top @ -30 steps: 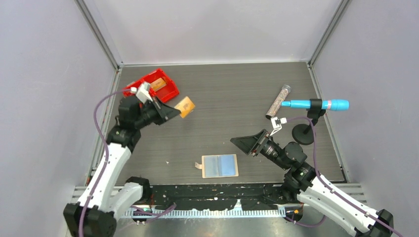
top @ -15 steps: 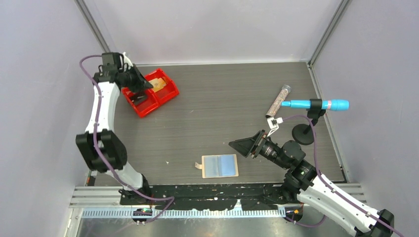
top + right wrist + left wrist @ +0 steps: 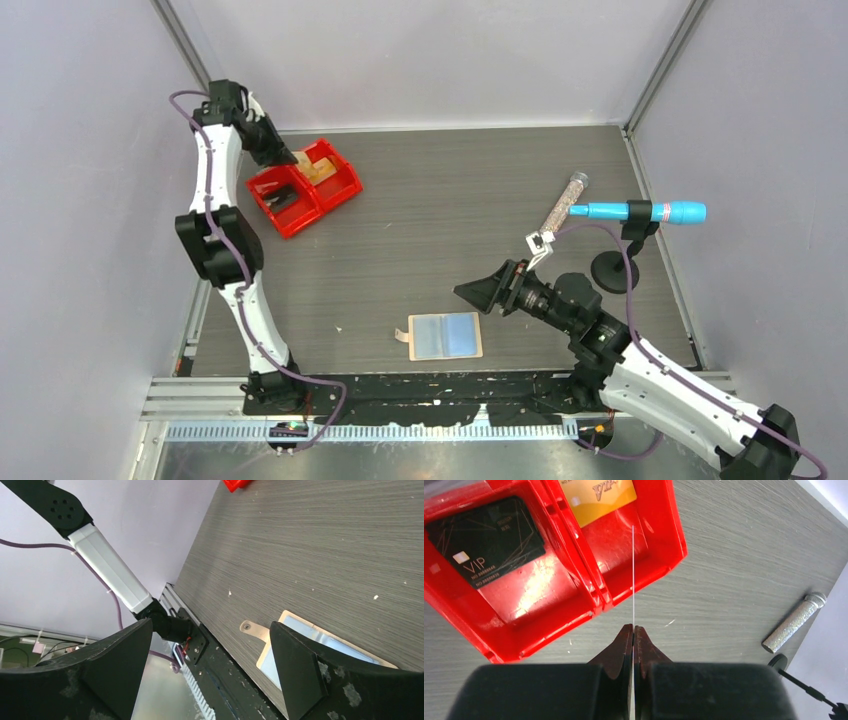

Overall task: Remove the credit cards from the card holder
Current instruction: Place the credit card in the storage box, then remove the credit card from the card holder.

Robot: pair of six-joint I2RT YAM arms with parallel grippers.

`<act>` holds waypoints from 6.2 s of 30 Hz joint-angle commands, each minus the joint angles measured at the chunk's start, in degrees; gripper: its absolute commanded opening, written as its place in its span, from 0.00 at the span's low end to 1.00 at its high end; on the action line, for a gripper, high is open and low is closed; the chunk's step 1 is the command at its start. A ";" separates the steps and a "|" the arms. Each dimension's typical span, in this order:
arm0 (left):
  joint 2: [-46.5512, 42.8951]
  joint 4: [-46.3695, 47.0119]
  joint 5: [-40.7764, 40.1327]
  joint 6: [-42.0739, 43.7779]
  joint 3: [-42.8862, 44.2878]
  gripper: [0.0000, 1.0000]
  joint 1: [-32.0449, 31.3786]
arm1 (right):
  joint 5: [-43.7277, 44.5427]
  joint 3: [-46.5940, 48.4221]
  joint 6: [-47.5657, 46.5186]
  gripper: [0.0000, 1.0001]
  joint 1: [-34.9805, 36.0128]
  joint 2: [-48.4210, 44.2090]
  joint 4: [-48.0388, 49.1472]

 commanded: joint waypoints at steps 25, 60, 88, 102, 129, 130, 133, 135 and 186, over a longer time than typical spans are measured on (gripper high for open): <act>17.61 10.67 7.62 -4.84 10.74 0.00 0.58 | 1.41 7.86 -1.52 0.96 0.05 17.11 6.68; 18.70 15.46 5.37 -5.19 11.07 0.14 1.46 | 2.02 10.65 -2.27 0.95 -0.48 20.11 4.50; 2.73 13.38 9.66 -5.93 3.33 0.28 2.07 | 3.10 12.96 -5.82 0.96 -0.57 16.02 -7.23; -26.13 5.33 4.74 1.07 -18.84 0.31 -9.65 | 7.39 19.28 -19.49 0.96 -0.57 7.32 -29.48; -76.68 25.80 6.75 -4.50 -73.77 0.81 -29.86 | 20.92 25.10 -19.21 0.97 -0.61 -6.65 -43.11; -77.27 24.95 5.63 -3.74 -74.45 0.82 -29.86 | 20.57 24.03 -16.44 0.95 -0.63 -6.12 -43.31; -78.95 21.49 0.49 -1.53 -75.56 0.82 -29.86 | 17.78 20.90 -11.70 0.86 -0.27 -2.65 -41.86; -80.07 18.66 -4.28 -0.88 -75.22 0.81 -29.86 | 17.51 17.50 -8.26 0.83 1.14 -0.85 -39.80; -98.58 10.73 -24.22 1.32 -75.32 0.90 -29.86 | 41.40 41.05 9.38 0.77 35.30 67.10 -39.45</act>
